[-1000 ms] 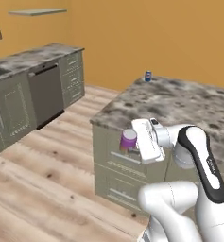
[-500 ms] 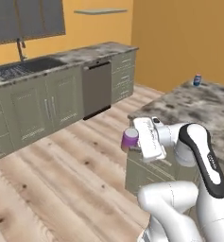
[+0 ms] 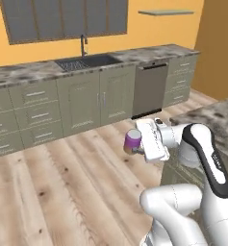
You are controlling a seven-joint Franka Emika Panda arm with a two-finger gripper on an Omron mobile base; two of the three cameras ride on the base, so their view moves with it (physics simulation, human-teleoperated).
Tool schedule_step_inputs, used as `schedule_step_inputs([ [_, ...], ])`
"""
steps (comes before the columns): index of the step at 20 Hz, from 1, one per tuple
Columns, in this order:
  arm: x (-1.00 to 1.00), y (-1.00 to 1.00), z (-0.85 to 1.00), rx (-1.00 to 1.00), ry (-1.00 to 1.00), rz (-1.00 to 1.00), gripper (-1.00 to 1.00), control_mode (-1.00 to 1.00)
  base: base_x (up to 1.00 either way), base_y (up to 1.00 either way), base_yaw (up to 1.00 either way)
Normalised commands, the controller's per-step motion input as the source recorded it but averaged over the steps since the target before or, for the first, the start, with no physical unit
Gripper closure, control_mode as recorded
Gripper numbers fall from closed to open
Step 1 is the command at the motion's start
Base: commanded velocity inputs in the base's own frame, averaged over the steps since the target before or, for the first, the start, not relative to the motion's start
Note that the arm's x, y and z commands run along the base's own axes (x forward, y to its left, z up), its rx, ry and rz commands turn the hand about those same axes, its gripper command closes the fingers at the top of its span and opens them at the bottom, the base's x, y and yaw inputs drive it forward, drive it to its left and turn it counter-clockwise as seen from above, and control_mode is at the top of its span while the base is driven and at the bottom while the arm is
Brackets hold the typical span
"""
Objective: Four empty soda cans are scattered around the kitchen. Gather all the cans and cluster them next to the stove for recycling.
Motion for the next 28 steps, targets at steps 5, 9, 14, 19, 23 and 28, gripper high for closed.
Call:
schedule_step_inputs([
  [5,0.00,0.00,0.00,0.00,0.00,0.00,1.00,1.00,0.00,0.15,0.48],
  [9,0.00,0.00,0.00,0.00,0.00,0.00,1.00,1.00,0.00,0.20,0.46],
  [14,0.00,0.00,0.00,0.00,0.00,0.00,1.00,1.00,0.00,0.24,0.44],
  [19,0.00,0.00,0.00,0.00,0.00,0.00,1.00,1.00,0.00,0.25,0.43],
  [23,0.00,0.00,0.00,0.00,0.00,0.00,1.00,1.00,0.00,0.28,0.42],
  [28,0.00,0.00,0.00,0.00,0.00,0.00,1.00,1.00,0.00,0.31,0.40],
])
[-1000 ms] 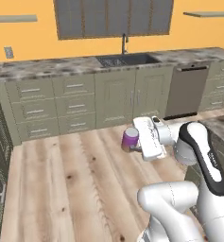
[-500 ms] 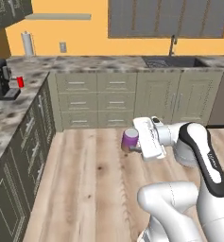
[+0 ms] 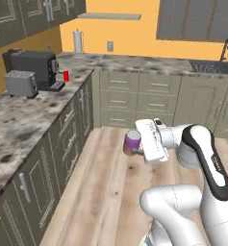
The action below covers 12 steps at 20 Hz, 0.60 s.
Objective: Four empty soda cans are scattered around the kitchen. Gather all the cans and cluster them next to the stove for recycling.
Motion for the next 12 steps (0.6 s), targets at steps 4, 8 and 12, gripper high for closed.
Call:
schedule_step_inputs([
  [4,0.00,0.00,0.00,0.00,0.00,0.00,1.00,1.00,0.00,0.32,0.40],
  [8,0.00,0.00,0.00,0.00,0.00,0.00,1.00,1.00,0.00,0.32,0.39],
  [12,0.00,0.00,0.00,0.00,0.00,0.00,1.00,1.00,0.00,0.38,0.37],
])
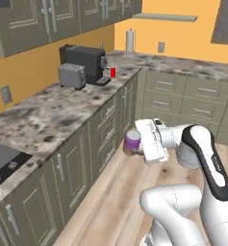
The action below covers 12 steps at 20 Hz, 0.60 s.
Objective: Four empty soda cans are scattered around the kitchen. Gather all the cans and cluster them next to the stove for recycling.
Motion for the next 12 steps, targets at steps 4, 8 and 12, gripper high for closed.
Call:
schedule_step_inputs([
  [4,0.00,0.00,0.00,0.00,0.00,0.00,1.00,1.00,-0.05,0.44,0.36],
  [8,0.00,0.00,0.00,0.00,0.00,0.00,1.00,1.00,-0.08,0.44,0.36],
  [12,0.00,0.00,0.00,0.00,0.00,0.00,1.00,1.00,-0.09,0.45,0.36],
])
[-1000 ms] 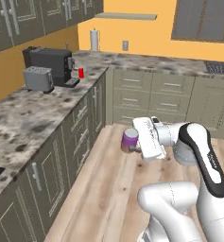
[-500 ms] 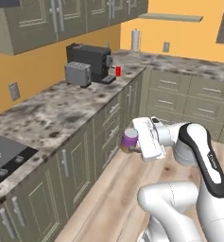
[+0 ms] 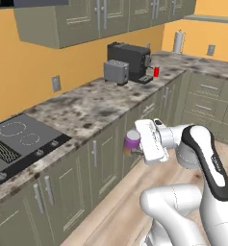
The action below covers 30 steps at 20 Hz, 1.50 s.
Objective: Four empty soda cans are scattered around the kitchen. Gather all the cans and cluster them next to the stove for recycling.
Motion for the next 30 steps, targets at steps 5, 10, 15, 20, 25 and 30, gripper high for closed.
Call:
schedule_step_inputs([
  [5,0.00,0.00,0.00,0.00,0.00,0.00,1.00,1.00,-0.08,0.50,0.34],
  [10,0.00,0.00,0.00,0.00,0.00,0.00,1.00,1.00,-0.06,0.54,0.33],
  [15,0.00,0.00,0.00,0.00,0.00,0.00,1.00,1.00,-0.06,0.55,0.33],
  [20,0.00,0.00,0.00,0.00,0.00,0.00,1.00,1.00,0.00,0.60,0.31],
  [25,0.00,0.00,0.00,0.00,0.00,0.00,1.00,1.00,0.05,0.57,0.29],
  [30,0.00,0.00,0.00,0.00,0.00,0.00,1.00,1.00,0.74,0.33,0.14],
])
